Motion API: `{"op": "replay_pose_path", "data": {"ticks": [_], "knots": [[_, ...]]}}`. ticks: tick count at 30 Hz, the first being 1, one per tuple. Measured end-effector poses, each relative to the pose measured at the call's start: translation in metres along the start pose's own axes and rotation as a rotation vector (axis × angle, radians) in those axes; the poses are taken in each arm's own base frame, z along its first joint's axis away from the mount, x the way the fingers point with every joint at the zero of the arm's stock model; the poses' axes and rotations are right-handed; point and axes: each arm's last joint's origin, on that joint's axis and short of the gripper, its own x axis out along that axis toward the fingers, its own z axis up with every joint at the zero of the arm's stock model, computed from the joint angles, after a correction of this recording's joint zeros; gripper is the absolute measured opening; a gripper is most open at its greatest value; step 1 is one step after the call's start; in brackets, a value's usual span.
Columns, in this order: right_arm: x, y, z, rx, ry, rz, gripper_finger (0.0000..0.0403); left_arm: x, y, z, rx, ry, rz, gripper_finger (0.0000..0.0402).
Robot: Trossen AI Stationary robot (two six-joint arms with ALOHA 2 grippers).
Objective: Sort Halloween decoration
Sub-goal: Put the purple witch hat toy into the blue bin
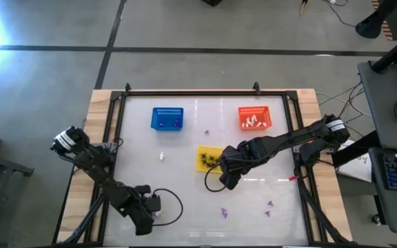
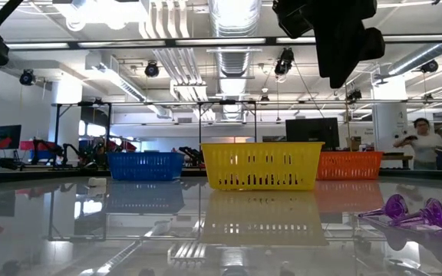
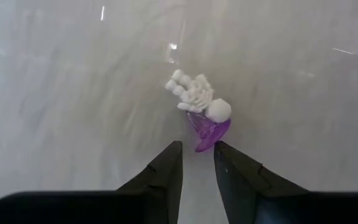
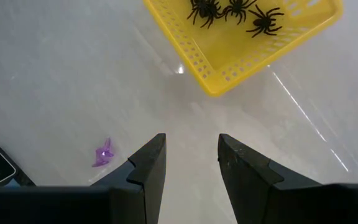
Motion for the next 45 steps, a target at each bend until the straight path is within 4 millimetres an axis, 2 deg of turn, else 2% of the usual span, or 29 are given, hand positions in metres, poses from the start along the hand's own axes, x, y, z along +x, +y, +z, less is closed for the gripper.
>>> {"op": "replay_pose_path", "data": {"ticks": [5, 12, 26, 33, 38, 45], "knots": [[0.000, 0.000, 0.000, -0.001, 0.000, 0.000, 0.0137, 0.000, -0.006, 0.005, 0.035, -0.059, -0.052, 0.0058], [0.000, 0.000, 0.000, -0.004, 0.000, 0.000, 0.0137, 0.000, -0.009, 0.007, 0.047, -0.079, -0.081, 0.0006], [0.000, 0.000, 0.000, -0.016, 0.001, -0.002, 0.0137, -0.003, -0.011, 0.007, 0.031, -0.044, -0.098, 0.0000], [0.000, 0.000, 0.000, -0.027, 0.001, -0.002, 0.0137, -0.030, -0.012, 0.011, 0.057, 0.015, 0.016, 0.0000], [0.000, 0.000, 0.000, -0.027, -0.009, -0.009, 0.0137, -0.050, -0.007, 0.014, 0.077, -0.018, 0.093, 0.0000], [0.000, -0.001, 0.000, -0.030, -0.014, -0.012, 0.0137, -0.076, 0.015, 0.025, 0.065, -0.086, 0.165, 0.0000]]}}
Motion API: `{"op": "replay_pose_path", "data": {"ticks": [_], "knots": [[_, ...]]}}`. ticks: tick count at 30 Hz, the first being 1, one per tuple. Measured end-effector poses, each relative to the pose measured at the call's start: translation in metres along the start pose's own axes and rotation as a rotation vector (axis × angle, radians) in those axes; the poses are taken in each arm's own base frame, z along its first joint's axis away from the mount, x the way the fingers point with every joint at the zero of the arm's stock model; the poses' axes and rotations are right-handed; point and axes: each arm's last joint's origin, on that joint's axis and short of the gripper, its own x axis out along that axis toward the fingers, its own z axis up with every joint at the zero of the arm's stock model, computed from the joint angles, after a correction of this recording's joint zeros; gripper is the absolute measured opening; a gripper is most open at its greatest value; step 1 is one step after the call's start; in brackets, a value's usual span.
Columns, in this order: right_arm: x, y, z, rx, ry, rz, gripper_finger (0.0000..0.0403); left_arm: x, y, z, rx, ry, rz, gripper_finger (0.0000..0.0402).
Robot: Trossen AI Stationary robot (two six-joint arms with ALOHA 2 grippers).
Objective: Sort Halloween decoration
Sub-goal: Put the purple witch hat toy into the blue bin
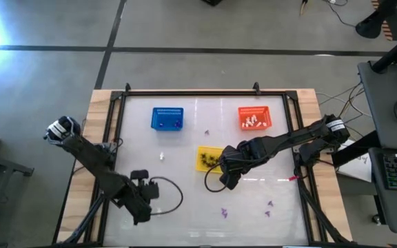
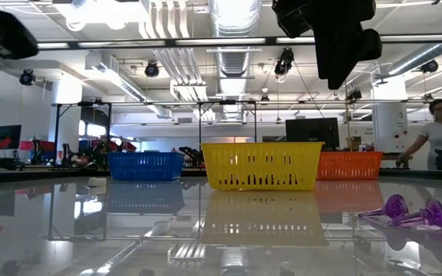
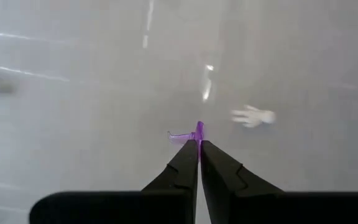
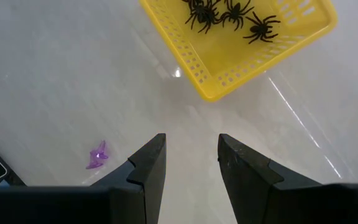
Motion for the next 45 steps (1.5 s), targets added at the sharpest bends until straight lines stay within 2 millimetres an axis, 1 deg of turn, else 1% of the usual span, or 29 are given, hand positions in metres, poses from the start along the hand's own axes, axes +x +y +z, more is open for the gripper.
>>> {"op": "replay_pose_path", "data": {"ticks": [9, 13, 16, 23, 30, 36, 41, 45], "knots": [[0.000, 0.000, 0.000, -0.017, 0.000, 0.000, 0.0137, -0.028, 0.053, 0.026, -0.016, -0.109, 0.104, 0.0000], [0.000, 0.000, 0.000, -0.035, -0.012, -0.010, 0.0137, -0.041, 0.086, 0.035, -0.064, -0.156, 0.198, 0.0000], [0.000, -0.001, 0.001, -0.037, -0.040, -0.033, 0.0137, -0.049, 0.110, 0.043, -0.072, -0.173, 0.227, 0.0000], [0.000, -0.004, 0.005, -0.040, -0.054, -0.046, 0.0137, -0.062, 0.169, 0.054, -0.118, -0.184, 0.323, 0.0000], [0.000, -0.011, 0.014, -0.052, -0.069, -0.063, 0.0137, -0.063, 0.222, 0.062, -0.128, -0.152, 0.378, 0.0000], [-0.001, -0.023, 0.027, -0.041, -0.077, -0.079, 0.0137, -0.058, 0.265, 0.069, -0.160, -0.166, 0.354, 0.0000], [-0.002, -0.035, 0.039, -0.028, -0.085, -0.095, 0.0137, -0.051, 0.291, 0.068, -0.178, -0.127, 0.356, 0.0000], [-0.003, -0.044, 0.048, -0.034, -0.090, -0.104, 0.0137, -0.040, 0.306, 0.069, -0.167, -0.103, 0.291, 0.0000]]}}
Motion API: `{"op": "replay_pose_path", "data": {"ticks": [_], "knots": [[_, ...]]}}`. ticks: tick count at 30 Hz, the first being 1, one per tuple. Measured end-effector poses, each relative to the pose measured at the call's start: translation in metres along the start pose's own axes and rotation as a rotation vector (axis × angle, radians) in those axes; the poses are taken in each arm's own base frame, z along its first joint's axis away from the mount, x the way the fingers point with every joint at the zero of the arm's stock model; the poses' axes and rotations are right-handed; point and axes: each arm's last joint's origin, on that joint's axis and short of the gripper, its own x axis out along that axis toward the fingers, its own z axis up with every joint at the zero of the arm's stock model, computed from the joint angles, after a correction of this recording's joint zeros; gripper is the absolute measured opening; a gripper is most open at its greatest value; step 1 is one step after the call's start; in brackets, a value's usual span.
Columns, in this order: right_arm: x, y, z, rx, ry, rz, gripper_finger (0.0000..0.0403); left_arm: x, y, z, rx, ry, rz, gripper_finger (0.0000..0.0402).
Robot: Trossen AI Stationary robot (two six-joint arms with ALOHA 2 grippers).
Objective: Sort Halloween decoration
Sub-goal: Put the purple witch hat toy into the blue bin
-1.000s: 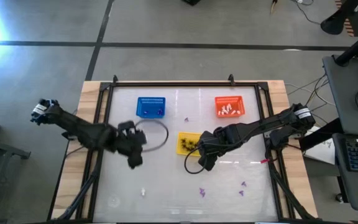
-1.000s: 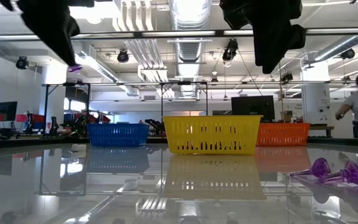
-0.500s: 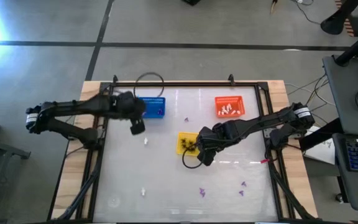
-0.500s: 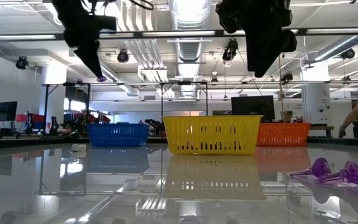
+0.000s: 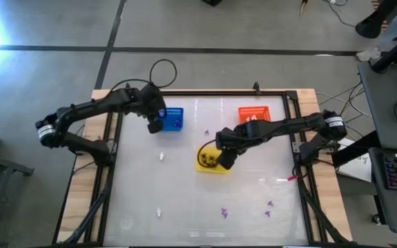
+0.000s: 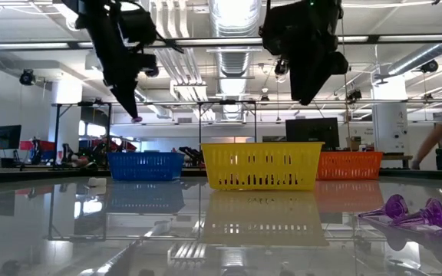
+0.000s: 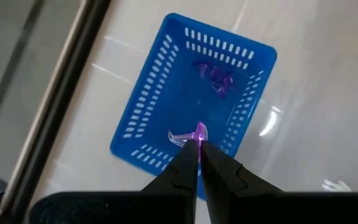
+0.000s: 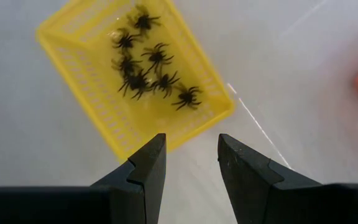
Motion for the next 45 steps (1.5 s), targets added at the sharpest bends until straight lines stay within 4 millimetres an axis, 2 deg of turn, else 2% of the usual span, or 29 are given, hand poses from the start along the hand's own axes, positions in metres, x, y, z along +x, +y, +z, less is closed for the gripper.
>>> {"op": "replay_pose_path", "data": {"ticks": [12, 23, 30, 40, 45], "knots": [[0.002, -0.031, 0.024, -0.014, -0.013, -0.029, 0.0137, 0.044, 0.013, 0.007, 0.010, 0.079, -0.038, 0.0000], [0.002, -0.037, 0.027, -0.031, -0.010, -0.035, 0.0137, 0.063, 0.014, 0.007, 0.011, 0.090, -0.214, 0.0000], [0.002, -0.039, 0.025, -0.007, 0.018, -0.052, 0.0137, 0.065, 0.014, 0.007, 0.029, 0.093, -0.214, 0.0007], [0.002, -0.039, 0.024, 0.031, 0.026, -0.058, 0.0137, 0.060, 0.014, 0.006, 0.027, 0.099, -0.213, 0.0059], [0.002, -0.036, 0.019, 0.069, 0.044, -0.059, 0.0137, 0.050, 0.013, -0.001, 0.022, 0.142, -0.225, 0.0068]]}}
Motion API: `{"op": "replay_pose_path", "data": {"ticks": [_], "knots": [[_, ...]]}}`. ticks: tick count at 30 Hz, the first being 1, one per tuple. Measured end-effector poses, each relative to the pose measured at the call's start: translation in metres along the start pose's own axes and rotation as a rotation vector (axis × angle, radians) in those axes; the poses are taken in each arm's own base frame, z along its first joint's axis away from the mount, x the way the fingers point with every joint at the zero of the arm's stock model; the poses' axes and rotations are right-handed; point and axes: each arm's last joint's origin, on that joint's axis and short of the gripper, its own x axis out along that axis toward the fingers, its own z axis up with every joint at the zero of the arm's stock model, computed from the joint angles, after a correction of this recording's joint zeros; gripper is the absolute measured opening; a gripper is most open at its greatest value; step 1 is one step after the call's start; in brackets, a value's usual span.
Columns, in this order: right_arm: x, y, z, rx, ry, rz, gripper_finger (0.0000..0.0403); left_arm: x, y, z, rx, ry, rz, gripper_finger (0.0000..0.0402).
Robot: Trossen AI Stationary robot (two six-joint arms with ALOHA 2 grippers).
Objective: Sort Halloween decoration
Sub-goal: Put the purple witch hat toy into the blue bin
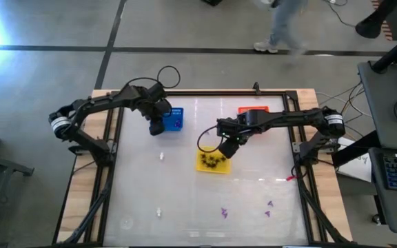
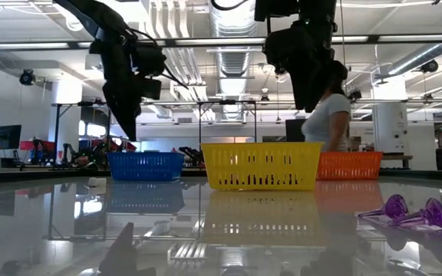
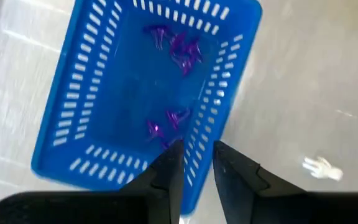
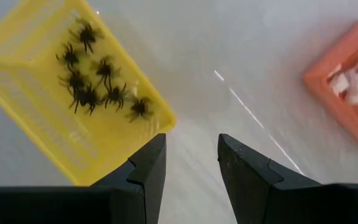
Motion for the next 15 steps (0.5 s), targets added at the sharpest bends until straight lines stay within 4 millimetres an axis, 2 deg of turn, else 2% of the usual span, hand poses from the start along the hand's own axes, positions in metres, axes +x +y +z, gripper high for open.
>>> {"op": "replay_pose_path", "data": {"ticks": [7, 15], "knots": [[-0.002, 0.009, -0.024, 0.089, 0.100, -0.080, 0.0137, -0.036, -0.008, -0.013, -0.020, -0.079, 0.023, 0.0068], [-0.007, 0.032, -0.060, 0.260, 0.177, -0.134, 0.0137, -0.080, -0.022, -0.038, -0.022, -0.174, 0.050, 0.0068]]}}
